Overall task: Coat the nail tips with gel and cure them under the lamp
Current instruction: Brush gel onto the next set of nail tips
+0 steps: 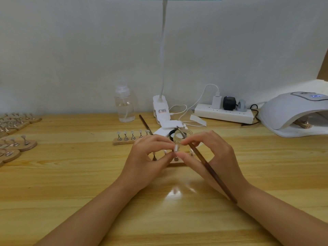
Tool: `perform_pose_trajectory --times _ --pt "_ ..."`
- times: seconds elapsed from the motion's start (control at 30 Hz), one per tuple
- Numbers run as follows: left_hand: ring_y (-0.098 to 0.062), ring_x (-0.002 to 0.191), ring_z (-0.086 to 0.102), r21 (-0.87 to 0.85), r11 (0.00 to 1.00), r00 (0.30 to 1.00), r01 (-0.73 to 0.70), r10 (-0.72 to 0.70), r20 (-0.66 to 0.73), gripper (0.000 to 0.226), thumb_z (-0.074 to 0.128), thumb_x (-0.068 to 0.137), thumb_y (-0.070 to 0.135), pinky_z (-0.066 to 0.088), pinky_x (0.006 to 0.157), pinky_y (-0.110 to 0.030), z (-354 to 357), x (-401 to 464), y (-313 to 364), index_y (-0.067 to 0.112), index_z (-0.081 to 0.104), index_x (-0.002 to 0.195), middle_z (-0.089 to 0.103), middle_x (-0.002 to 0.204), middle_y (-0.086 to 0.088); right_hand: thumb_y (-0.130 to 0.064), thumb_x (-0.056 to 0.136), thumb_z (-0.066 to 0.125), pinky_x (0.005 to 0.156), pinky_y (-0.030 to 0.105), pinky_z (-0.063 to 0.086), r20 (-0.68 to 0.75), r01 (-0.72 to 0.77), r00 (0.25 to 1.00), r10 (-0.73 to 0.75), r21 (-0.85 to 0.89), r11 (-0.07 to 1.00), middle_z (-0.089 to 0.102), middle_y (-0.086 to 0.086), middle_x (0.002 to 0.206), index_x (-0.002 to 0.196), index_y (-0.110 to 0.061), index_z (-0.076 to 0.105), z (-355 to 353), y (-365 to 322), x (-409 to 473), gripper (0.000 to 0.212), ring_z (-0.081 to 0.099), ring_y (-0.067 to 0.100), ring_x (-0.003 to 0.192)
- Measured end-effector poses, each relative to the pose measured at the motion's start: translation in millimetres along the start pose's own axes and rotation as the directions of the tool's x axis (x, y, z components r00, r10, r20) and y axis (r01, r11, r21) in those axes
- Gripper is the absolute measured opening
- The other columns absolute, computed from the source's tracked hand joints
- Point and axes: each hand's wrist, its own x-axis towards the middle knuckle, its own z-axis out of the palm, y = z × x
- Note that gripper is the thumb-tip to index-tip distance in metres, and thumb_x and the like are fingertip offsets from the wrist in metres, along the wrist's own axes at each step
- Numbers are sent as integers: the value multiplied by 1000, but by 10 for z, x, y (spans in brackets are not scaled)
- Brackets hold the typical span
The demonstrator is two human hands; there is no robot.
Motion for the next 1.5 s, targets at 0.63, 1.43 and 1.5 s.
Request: perform_pose_trajectory --times 0.63,1.43,1.5 --pt "-6 73 58 -93 981 981 170 -177 -76 25 73 71 4 47 80 -24 -57 25 -3 29 68 74 67 73 9 -34 81 68 55 16 36 388 -538 754 530 -97 837 57 -15 44 53 -24 62 -41 334 812 30 54 -8 52" --pt "-1 79 60 -93 956 955 279 -286 -77 18 71 75 10 48 79 -26 -60 29 -16 28 68 73 67 81 17 -35 74 74 42 10 37 186 -641 756 628 16 767 52 -8 43 52 -14 52 -242 483 804 38 49 -8 39" --pt "1 79 60 -80 958 956 277 -283 -74 18 70 75 11 46 80 -22 -63 30 -14 29 68 73 67 82 19 -36 76 73 48 17 35 164 -648 752 638 7 762 48 -10 36 48 -15 50 -276 496 783 42 47 -6 38"
